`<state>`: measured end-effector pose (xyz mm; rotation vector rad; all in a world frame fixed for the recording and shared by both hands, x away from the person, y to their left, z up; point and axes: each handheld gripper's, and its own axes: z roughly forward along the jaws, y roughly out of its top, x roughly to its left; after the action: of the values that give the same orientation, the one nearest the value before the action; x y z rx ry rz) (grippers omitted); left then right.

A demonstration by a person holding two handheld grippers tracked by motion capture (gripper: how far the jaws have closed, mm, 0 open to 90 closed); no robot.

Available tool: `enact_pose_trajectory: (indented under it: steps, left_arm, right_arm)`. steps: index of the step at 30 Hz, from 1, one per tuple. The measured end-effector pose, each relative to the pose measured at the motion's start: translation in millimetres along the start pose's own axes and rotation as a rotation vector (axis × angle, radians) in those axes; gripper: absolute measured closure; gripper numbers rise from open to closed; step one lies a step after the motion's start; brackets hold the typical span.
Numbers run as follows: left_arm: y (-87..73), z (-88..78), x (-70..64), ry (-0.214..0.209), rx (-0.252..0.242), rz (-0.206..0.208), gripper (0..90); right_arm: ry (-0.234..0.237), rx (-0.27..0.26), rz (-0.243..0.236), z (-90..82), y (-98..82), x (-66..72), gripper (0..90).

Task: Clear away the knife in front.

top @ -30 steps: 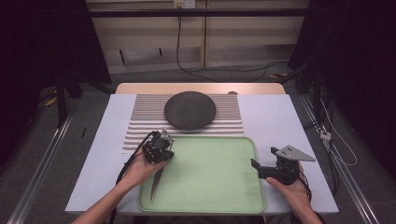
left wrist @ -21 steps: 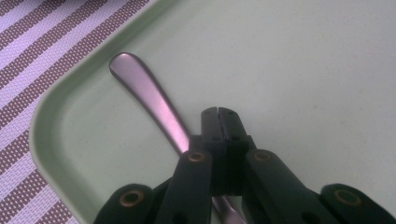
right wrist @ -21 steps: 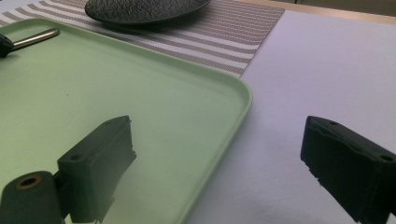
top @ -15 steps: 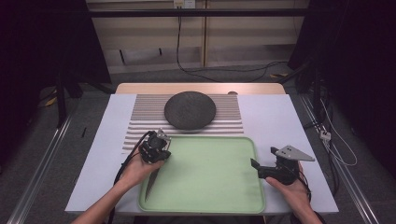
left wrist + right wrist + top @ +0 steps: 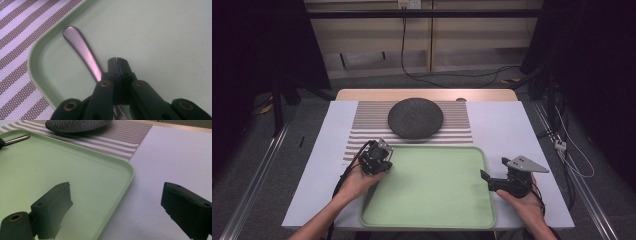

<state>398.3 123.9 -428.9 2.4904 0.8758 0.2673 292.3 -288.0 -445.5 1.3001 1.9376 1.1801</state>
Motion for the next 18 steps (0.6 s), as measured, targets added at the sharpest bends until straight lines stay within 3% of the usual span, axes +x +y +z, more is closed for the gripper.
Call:
enact_pose_trajectory:
  steps: [18]
  left_arm:
    - [-13.0,-7.6,4.9,0.051,0.008,-0.007,90.0]
  right_arm:
    - [0.000,0.004,0.000,1.0,0.1,-0.1,9.1]
